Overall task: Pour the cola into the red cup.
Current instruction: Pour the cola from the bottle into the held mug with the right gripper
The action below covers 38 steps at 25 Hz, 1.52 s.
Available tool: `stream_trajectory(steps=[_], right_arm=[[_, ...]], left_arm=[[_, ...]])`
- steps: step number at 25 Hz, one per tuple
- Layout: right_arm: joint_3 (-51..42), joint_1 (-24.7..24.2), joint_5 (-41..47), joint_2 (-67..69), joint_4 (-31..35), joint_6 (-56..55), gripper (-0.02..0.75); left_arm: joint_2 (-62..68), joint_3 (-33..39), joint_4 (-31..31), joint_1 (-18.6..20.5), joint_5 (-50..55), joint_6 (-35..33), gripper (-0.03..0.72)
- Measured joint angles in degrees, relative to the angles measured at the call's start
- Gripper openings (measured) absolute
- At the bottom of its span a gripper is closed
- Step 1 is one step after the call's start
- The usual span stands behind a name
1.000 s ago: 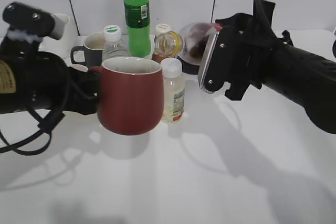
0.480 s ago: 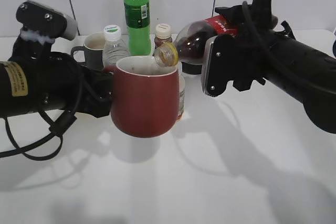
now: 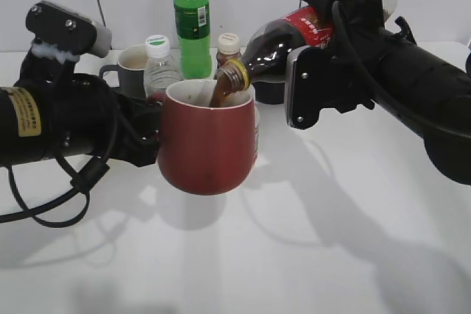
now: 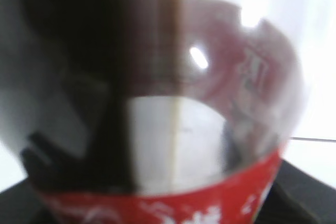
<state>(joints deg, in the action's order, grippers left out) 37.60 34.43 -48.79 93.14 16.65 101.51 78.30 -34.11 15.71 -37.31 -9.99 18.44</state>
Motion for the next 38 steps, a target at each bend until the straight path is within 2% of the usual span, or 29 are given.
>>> stream_trajectory(steps=[22, 32, 35, 38], right_arm=[[0.0, 0.0, -0.9, 0.0, -0.4, 0.2, 0.483], [0.1, 0.0, 7.8, 0.0, -1.6, -17.6, 0.483], [0.1, 0.0, 8.2, 0.0, -3.5, -26.6, 0.483], [0.1, 0.0, 8.5, -0.8, -4.3, -38.6, 0.483]], left_arm=[[0.0, 0.0, 0.0, 0.0, 0.0, 0.0, 0.055], [0.1, 0.0, 0.3, 0.3, -3.9, -0.2, 0.055], [0.1, 0.0, 0.6, 1.6, -6.6, -0.2, 0.055], [-0.3, 0.0, 0.6, 4.6, -9.3, -0.2, 0.055]])
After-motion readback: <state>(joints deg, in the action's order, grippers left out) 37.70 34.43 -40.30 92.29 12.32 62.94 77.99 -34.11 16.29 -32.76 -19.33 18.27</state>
